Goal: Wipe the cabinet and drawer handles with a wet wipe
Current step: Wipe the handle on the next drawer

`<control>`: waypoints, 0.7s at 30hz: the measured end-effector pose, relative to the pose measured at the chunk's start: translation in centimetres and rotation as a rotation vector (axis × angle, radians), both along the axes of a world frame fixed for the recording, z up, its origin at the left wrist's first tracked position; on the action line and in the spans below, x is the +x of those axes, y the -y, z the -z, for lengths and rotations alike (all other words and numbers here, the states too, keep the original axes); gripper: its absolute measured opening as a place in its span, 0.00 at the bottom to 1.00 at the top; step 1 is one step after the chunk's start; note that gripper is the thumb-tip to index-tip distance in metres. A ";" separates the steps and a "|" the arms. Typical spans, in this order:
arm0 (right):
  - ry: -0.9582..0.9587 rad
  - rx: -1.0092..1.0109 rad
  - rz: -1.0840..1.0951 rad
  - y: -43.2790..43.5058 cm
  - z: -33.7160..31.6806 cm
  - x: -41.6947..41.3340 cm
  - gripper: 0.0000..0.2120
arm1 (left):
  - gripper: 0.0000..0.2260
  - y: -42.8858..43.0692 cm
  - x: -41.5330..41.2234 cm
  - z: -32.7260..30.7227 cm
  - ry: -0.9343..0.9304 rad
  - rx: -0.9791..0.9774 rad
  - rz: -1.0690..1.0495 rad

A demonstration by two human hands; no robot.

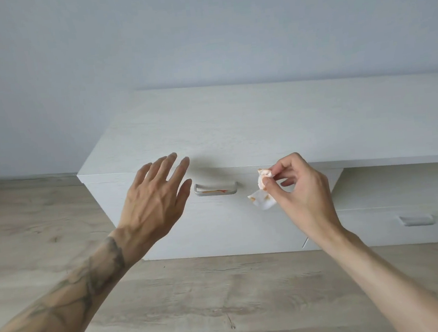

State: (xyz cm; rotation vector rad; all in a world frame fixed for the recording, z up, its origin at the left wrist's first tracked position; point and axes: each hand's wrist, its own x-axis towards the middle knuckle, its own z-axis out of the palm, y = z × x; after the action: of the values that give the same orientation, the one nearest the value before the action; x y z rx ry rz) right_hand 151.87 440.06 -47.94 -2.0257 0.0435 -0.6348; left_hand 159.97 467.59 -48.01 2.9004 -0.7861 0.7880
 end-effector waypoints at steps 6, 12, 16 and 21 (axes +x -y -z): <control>0.001 0.049 0.039 -4.0 3.3 3.5 0.12 | 0.22 -1.3 3.5 2.0 0.036 -0.017 -0.039; 0.083 0.000 0.073 -5.8 7.3 5.9 0.05 | 0.23 -2.2 6.7 5.8 0.139 -0.049 -0.028; 0.133 -0.168 0.038 -4.9 9.1 5.3 0.14 | 0.24 -3.1 8.3 8.2 0.249 -0.077 -0.008; 0.252 -0.287 0.015 -3.7 10.0 6.5 0.12 | 0.23 -2.6 10.6 10.0 0.423 -0.117 -0.023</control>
State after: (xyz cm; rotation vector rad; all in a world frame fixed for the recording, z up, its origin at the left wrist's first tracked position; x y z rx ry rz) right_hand 158.41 443.73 -57.98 -2.2027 -0.1916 -0.9456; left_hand 170.59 470.19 -58.00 2.6745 -0.7011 1.4254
